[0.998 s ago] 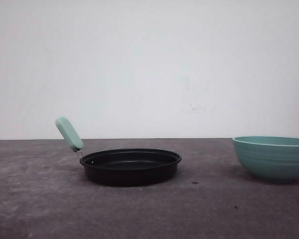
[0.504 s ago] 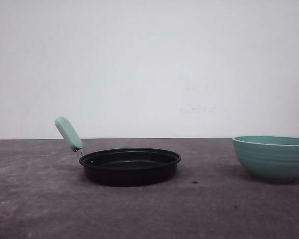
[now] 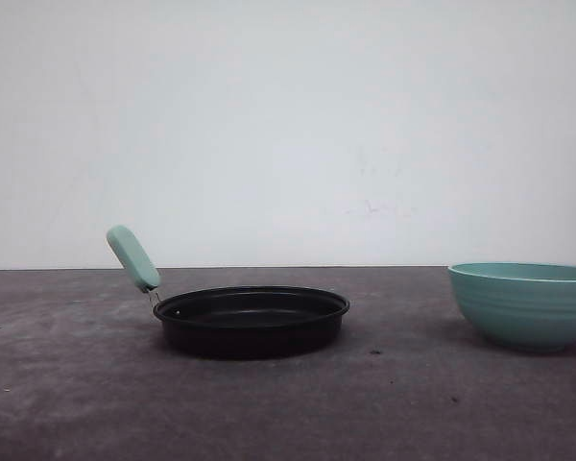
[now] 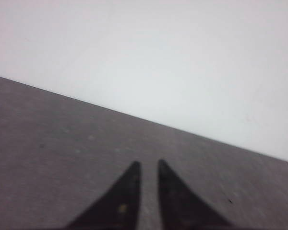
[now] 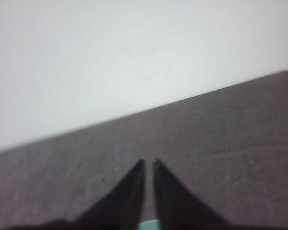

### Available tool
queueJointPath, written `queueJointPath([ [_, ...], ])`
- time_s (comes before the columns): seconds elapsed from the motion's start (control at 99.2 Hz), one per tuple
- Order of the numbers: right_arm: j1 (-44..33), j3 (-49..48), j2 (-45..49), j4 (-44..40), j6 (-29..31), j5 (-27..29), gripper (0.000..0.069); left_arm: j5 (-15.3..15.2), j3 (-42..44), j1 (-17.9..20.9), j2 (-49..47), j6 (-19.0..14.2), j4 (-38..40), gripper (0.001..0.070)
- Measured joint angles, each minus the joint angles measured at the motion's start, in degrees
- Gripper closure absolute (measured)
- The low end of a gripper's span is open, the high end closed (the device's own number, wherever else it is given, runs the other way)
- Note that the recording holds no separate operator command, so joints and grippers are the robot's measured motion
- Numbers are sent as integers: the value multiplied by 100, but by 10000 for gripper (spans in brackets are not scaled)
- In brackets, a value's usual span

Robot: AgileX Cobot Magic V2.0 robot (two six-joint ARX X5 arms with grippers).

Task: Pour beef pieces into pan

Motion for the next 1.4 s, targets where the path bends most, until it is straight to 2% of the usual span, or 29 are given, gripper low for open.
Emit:
queueJointPath([
  [0.061,46,68,142,-24,-127,-22,340,179,2,-20,142,26,-28,362],
  [0.101,79,68,199,-42,-173,-44,263,306,2,-46,238,39,-48,282],
  [0.171,122,68,275,-72,-232,-101,200,494,2,-125,400,26,-72,201],
  [0.242,160,68,304,-63,-260,-155,179,658,2,-227,546,-20,-74,173],
  [0.403,234,68,293,2,-269,-160,169,699,-4,-658,1097,-133,83,160],
  [0.595,275,68,295,9,-269,-160,169,695,-295,-1292,1969,-448,916,160],
  [0.857,289,68,295,4,-264,-160,169,542,-299,-1897,3432,-579,2039,160],
  [0.928,289,68,295,-9,-262,-160,169,479,-299,-2011,3860,-577,2264,160],
  [1.109,289,68,295,-35,-221,-164,169,96,-299,-2175,4760,-485,2988,160],
  [1.402,289,68,295,-39,-221,-164,169,20,-299,-2175,5761,-376,3947,160],
])
